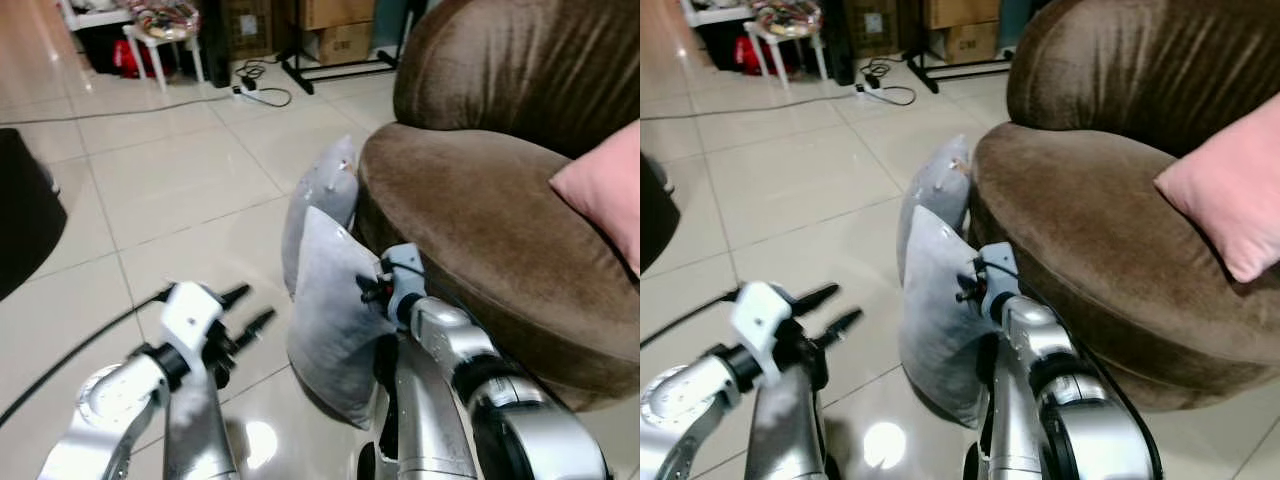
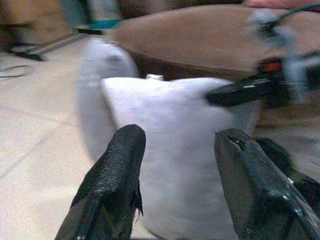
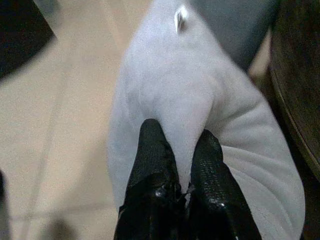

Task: Move the pillow to the sofa from floor

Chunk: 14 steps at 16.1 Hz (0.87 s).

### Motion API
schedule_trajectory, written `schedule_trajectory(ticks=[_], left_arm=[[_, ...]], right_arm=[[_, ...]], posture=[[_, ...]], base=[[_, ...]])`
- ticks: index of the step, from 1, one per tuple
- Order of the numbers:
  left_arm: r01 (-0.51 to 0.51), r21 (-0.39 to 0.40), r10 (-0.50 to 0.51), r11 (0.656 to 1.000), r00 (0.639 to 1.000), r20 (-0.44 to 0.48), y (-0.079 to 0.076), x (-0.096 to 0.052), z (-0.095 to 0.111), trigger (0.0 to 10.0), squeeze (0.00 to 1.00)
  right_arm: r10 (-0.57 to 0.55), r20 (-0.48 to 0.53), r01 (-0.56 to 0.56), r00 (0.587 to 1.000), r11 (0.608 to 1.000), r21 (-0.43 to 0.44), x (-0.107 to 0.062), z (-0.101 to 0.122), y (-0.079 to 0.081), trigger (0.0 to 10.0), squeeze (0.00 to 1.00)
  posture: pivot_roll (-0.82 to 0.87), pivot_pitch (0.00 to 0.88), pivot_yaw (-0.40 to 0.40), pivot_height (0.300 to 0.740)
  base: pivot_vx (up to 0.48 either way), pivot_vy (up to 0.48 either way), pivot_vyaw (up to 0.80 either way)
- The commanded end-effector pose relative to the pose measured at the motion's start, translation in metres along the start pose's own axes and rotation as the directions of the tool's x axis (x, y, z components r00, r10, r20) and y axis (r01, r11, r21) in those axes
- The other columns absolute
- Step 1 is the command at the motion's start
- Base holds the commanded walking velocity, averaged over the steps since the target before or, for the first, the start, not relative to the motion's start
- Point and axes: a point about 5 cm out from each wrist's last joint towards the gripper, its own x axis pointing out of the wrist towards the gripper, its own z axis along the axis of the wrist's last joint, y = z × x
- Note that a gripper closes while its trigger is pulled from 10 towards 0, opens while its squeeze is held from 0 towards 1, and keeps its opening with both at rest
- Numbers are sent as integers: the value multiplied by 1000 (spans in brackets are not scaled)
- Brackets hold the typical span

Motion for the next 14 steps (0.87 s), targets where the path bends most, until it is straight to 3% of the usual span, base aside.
schedule_trajectory(ticks=[1, 2, 6, 10, 14], left_arm=[[-68, 29, 67, 997, 997, 36, 5, -2, 7, 10000, 0], [-137, 26, 135, 990, 989, 62, 9, -3, 10, 10000, 0], [-325, -6, 321, 946, 933, 163, 18, 5, 25, 10000, 0], [-349, -29, 346, 937, 911, 222, 22, 21, 38, 10000, 0], [-393, -9, 385, 920, 897, 218, 27, 25, 40, 10000, 0]], right_arm=[[16, 106, -17, 994, 1000, 9, -3, 20, 2, 4510, 0], [37, 204, -42, 978, 999, 24, -13, 33, 9, 10000, 0], [-29, 409, 13, 912, 999, 43, -47, 55, 29, 10000, 0], [-78, 421, 54, 904, 996, 70, -60, 60, 35, 10000, 0], [-97, 446, 71, 890, 995, 74, -68, 70, 33, 10000, 0]], posture=[[17, 0, -45, 394], [7, 0, -41, 394], [-15, 0, -40, 419], [-37, 0, -19, 459], [-31, 0, -21, 494]], base=[[0, 0, 0], [0, 0, 0], [0, 0, 0], [0, 0, 0], [0, 0, 0]])
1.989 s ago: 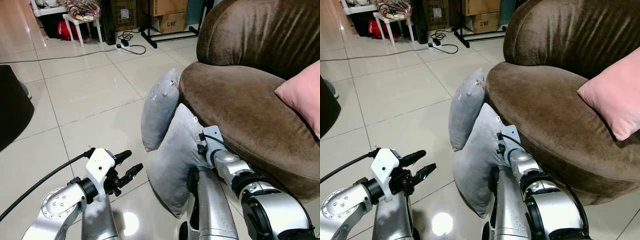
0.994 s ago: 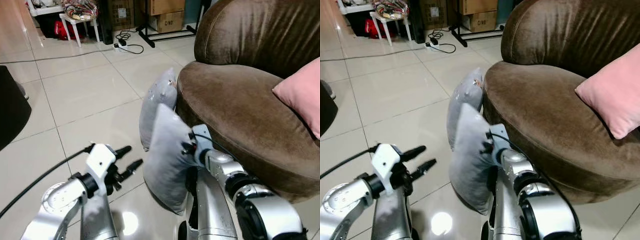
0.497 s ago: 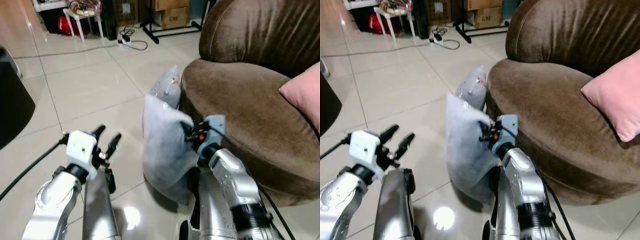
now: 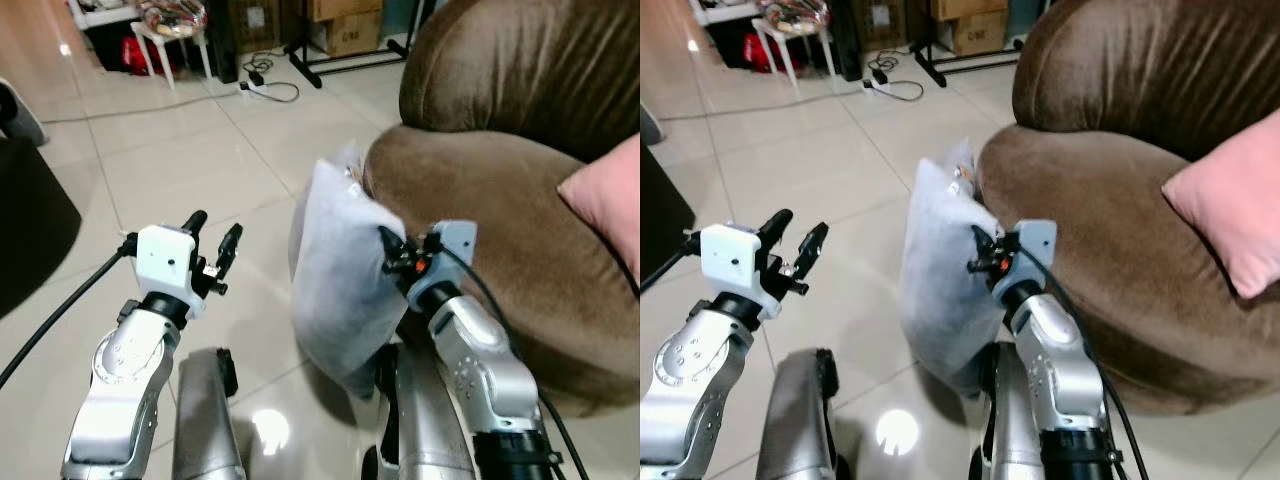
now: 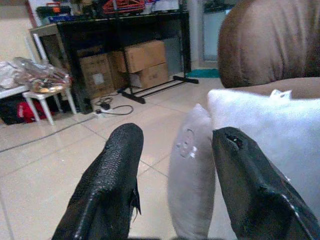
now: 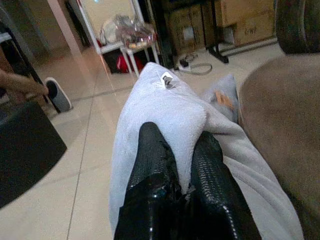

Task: Move the pillow to the sofa from floor

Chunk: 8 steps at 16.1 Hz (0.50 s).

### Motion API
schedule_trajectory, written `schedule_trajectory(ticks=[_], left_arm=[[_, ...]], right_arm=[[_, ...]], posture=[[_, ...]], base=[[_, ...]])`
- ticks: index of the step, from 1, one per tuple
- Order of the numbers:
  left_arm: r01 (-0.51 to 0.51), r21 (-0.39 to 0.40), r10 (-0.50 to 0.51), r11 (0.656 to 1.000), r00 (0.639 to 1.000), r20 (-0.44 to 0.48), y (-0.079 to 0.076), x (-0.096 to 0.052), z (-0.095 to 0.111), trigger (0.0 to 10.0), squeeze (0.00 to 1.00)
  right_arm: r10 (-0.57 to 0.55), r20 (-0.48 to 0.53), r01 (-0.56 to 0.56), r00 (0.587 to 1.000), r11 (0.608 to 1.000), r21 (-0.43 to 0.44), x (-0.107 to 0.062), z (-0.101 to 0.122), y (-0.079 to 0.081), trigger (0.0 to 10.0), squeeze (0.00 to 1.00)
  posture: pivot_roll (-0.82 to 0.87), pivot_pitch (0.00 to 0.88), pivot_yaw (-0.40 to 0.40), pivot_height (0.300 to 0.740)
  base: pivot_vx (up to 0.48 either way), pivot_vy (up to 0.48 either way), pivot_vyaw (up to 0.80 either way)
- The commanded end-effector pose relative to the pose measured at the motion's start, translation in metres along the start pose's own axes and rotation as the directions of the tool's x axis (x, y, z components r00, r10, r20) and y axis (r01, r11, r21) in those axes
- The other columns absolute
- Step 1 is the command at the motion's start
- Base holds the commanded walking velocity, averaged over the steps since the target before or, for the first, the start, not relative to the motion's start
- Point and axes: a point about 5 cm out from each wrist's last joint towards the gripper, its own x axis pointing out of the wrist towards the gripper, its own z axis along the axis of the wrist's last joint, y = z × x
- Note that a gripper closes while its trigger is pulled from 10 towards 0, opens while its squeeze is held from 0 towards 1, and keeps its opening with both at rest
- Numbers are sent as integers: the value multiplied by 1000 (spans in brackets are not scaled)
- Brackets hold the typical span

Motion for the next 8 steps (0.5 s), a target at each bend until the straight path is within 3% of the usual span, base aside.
schedule_trajectory(ticks=[1, 8], left_arm=[[-14, 27, 14, 1000, 1000, 3, 3, 3, 1, 10000, 0], [-28, 47, 27, 999, 1000, 3, 3, 11, -1, 10000, 0]], right_arm=[[9, 61, -8, 998, 1000, -10, 0, 17, 2, 10000, 0], [-59, 34, 59, 998, 998, 8, -3, 14, -6, 10000, 0]], posture=[[-32, 0, -17, 509], [-41, 0, -20, 574]], base=[[0, 0, 0], [0, 0, 0]])
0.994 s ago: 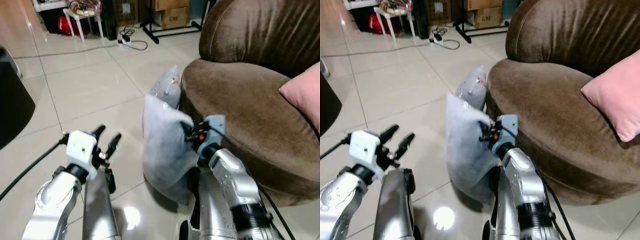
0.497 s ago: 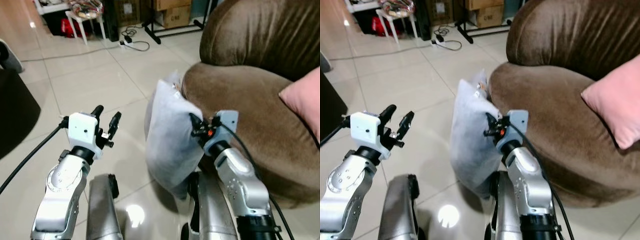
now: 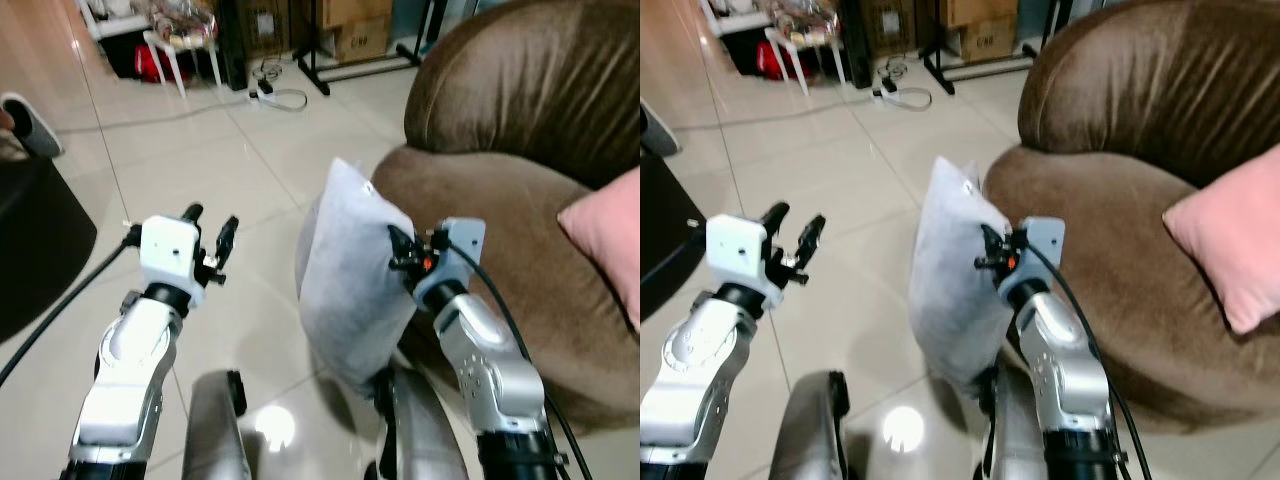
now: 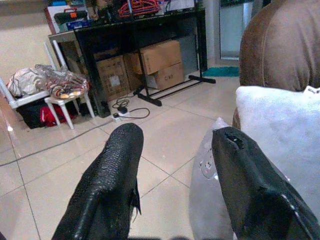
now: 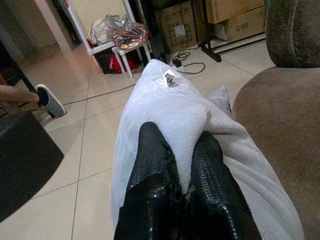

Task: Move the pillow to the sofa from floor

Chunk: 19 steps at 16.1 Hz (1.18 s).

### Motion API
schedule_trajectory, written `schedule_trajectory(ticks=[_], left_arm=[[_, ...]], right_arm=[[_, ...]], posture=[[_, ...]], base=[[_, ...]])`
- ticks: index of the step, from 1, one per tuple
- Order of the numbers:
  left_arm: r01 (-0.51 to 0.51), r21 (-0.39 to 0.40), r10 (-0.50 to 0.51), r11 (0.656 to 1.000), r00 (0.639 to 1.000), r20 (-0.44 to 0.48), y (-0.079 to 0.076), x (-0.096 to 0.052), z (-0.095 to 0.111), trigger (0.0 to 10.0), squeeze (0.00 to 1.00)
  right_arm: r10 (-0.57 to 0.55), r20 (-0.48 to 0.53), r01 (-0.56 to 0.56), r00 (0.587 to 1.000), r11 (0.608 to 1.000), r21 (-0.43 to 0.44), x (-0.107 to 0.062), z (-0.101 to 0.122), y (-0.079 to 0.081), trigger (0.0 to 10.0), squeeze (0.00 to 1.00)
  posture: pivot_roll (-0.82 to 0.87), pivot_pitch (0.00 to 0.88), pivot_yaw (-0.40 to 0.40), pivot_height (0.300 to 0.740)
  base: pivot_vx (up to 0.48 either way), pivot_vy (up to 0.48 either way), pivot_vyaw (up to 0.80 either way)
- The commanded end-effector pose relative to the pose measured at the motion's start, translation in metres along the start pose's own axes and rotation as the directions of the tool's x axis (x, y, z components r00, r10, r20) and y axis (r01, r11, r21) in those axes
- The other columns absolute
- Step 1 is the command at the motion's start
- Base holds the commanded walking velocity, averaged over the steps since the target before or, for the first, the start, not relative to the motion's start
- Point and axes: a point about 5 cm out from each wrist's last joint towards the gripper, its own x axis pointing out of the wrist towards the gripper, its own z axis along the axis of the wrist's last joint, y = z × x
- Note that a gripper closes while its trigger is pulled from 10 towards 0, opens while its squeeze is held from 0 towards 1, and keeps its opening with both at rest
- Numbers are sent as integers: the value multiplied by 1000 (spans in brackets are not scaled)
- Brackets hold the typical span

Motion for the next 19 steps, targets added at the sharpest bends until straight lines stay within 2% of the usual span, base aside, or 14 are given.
schedule_trajectory(ticks=[1, 3, 4, 5, 10, 13, 19], left_arm=[[3, 15, -3, 1000, 1000, 6, 0, 1, 1, 10000, 0], [8, 23, -8, 1000, 1000, 4, -1, 1, 0, 10000, 0], [14, 27, -14, 1000, 1000, 4, -2, 3, -1, 10000, 0], [16, 28, -16, 999, 1000, 4, -1, 4, 0, 10000, 0], [20, 27, -20, 999, 1000, 4, -2, 8, -1, 10000, 0], [17, 30, -17, 999, 1000, 3, 0, 11, -1, 10000, 0], [16, 34, -17, 999, 1000, 8, 0, 13, 0, 10000, 0]], right_arm=[[3, 58, -3, 998, 1000, 0, -1, 13, 1, 10000, 0], [-7, 55, 7, 998, 1000, 6, -2, 12, 0, 10000, 0], [-19, 59, 19, 998, 1000, 9, -2, 12, 0, 3843, 0], [-22, 60, 22, 998, 1000, 10, -2, 12, 0, 0, 0], [-31, 63, 31, 998, 999, 8, -3, 12, -1, 0, 0], [-87, 112, 96, 990, 992, -78, -3, 18, -10, 0, 0], [-150, 131, 156, 980, 987, -35, -1, 23, -18, 0, 0]], posture=[[-42, 0, -19, 579], [-47, 0, -11, 594], [-52, 0, -4, 604], [-55, 0, 2, 609], [-68, 0, 14, 639], [-68, 0, 23, 659], [-63, 0, 17, 694]], base=[[0, 0, 0], [0, 0, 0], [0, 0, 0], [0, 0, 0], [0, 0, 0], [0, 0, 0], [0, 0, 0]])
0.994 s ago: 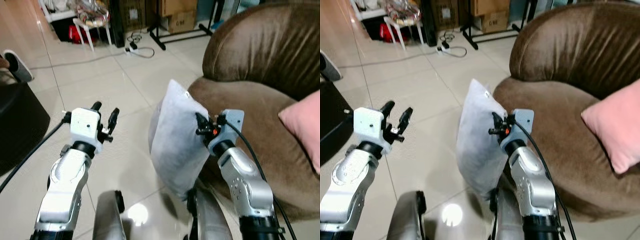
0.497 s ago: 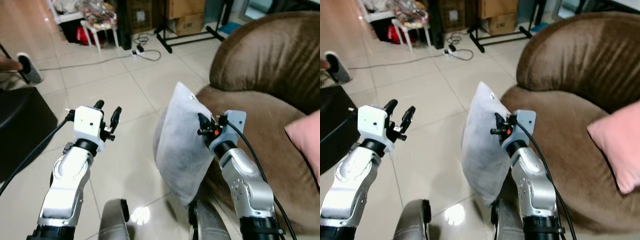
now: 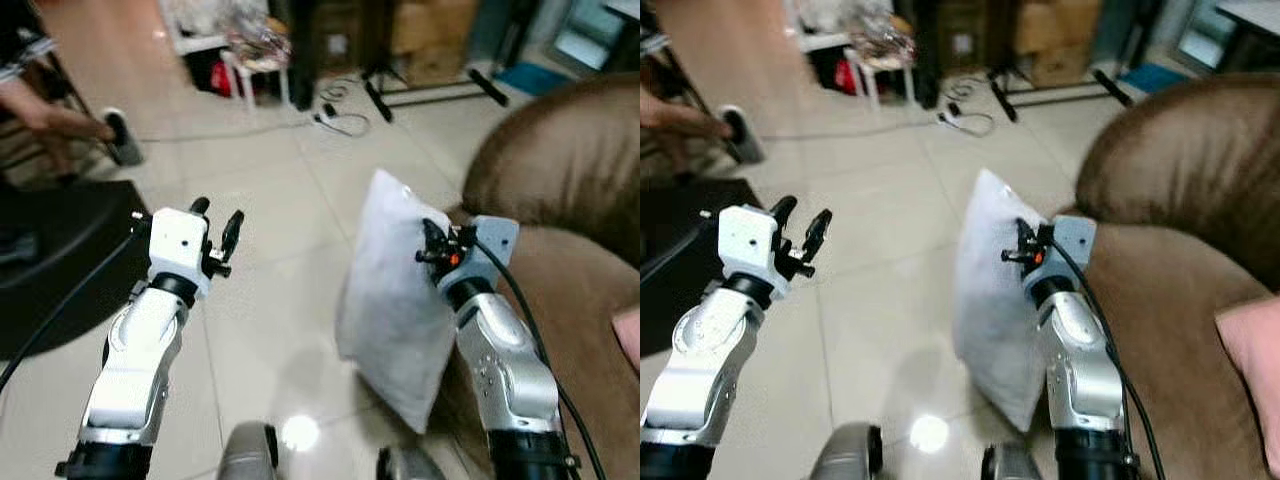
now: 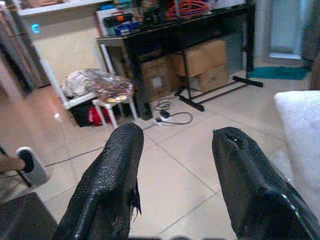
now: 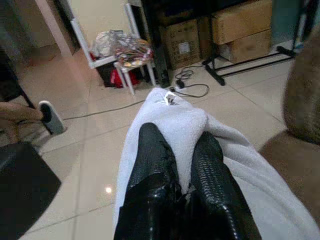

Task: Move the pillow to the sofa from floor

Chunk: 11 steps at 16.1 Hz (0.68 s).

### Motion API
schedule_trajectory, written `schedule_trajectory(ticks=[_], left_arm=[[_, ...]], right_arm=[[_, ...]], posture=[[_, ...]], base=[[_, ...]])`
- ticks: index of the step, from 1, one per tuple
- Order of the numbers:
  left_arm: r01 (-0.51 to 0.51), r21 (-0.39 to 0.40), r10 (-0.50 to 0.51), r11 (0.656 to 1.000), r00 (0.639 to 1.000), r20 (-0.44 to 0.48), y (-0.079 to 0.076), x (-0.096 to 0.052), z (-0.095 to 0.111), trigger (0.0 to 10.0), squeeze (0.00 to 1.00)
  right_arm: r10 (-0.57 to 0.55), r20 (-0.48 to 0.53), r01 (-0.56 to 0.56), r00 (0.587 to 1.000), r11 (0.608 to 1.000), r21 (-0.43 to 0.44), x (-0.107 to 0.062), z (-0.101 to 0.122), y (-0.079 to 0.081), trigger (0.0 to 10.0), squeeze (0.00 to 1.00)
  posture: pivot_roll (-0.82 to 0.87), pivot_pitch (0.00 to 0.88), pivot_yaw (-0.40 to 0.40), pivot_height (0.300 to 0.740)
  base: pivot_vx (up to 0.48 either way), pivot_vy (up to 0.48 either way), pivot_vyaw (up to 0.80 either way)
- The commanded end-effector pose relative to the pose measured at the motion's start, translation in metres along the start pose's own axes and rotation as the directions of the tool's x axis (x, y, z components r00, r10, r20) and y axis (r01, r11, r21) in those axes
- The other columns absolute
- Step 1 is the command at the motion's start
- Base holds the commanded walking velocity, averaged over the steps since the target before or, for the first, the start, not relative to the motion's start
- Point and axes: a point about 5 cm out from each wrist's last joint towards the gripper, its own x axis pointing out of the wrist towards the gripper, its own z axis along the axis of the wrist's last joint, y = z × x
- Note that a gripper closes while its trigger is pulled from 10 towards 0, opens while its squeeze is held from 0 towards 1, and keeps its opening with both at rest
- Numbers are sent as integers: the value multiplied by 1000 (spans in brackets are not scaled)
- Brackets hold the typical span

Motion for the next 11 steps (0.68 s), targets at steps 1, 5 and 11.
schedule_trajectory(ticks=[1, 5, 11], left_arm=[[1, 19, -2, 1000, 1000, 7, 1, 1, 1, 10000, 0], [8, 17, -8, 1000, 1000, 10, 0, 4, 1, 10000, 0], [36, 7, -36, 999, 999, 18, -6, 10, 1, 10000, 0]], right_arm=[[14, 58, -14, 998, 1000, 16, 4, 13, 4, 0, 0], [-5, 49, 5, 999, 1000, 3, 3, 11, 2, 0, 0], [-29, 60, 28, 998, 999, 21, -3, 11, -3, 0, 0]], posture=[[-64, 0, 17, 704], [-71, 0, 23, 734], [-107, 0, 49, 740]], base=[[0, 0, 0], [0, 0, 0], [0, 0, 0]])
